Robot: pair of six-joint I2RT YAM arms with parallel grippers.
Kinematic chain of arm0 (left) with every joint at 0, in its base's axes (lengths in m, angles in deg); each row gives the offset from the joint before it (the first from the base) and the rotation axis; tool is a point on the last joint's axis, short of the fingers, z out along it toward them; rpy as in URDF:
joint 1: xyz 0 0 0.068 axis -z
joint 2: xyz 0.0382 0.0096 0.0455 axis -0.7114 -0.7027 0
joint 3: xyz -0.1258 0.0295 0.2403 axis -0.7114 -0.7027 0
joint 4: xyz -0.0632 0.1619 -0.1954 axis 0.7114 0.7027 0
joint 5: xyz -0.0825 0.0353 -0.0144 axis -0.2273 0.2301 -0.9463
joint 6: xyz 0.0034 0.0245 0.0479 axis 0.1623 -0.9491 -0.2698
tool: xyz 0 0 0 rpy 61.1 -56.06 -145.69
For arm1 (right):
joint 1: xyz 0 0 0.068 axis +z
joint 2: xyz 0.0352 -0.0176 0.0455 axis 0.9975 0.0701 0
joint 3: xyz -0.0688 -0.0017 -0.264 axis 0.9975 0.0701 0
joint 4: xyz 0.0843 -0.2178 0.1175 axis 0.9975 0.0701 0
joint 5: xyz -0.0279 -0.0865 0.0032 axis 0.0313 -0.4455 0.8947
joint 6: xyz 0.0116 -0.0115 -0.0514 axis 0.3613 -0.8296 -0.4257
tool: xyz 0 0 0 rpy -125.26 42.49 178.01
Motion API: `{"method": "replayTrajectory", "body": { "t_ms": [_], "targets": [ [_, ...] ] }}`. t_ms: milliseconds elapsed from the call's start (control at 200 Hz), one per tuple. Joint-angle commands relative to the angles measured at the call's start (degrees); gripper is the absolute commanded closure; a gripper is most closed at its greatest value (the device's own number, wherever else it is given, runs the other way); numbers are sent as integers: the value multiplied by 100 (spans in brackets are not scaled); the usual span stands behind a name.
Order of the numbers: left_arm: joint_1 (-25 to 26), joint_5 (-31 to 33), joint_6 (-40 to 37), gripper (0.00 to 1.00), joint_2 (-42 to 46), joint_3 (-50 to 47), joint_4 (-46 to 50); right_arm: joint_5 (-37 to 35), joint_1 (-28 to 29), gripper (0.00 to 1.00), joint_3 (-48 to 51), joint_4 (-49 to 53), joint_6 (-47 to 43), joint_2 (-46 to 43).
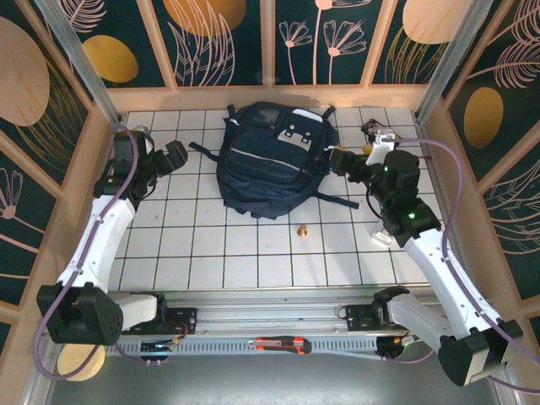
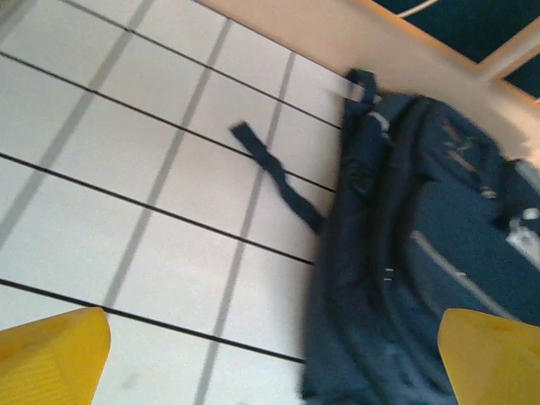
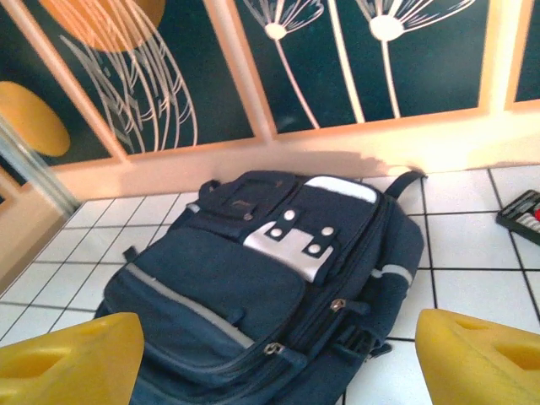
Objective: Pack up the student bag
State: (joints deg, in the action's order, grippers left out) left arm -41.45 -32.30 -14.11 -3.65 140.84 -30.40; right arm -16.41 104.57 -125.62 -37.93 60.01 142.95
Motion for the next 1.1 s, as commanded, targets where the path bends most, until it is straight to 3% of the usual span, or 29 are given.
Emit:
{"method": "replayTrajectory", "body": {
  "t_ms": [0, 120, 370, 651, 921, 1096],
  "targets": [
    [206, 1416, -1166, 2, 320, -267, 343, -572, -170, 15, 142, -1183, -141, 99],
    [258, 1676, -1801, 1, 551, -991, -53, -579, -417, 14, 120, -929, -24, 372],
    [260, 1721, -1835, 1, 766, -1747, -937, -242, -1240, 14, 765, -1610, 180, 909],
    [254, 1441, -2309, 4, 2691, -4133, -4360, -80, -1794, 9, 1626, -2830, -166, 1862],
    [102, 1475, -2714, 2, 2121, -4096, -4236, 18, -2101, 7, 2252, -4201, -417, 2714],
    [-308, 1263, -2374, 1, 1479, -4217, -4881, 139, -2162, 7, 2315, -4446, -429, 3011]
  ]
}}
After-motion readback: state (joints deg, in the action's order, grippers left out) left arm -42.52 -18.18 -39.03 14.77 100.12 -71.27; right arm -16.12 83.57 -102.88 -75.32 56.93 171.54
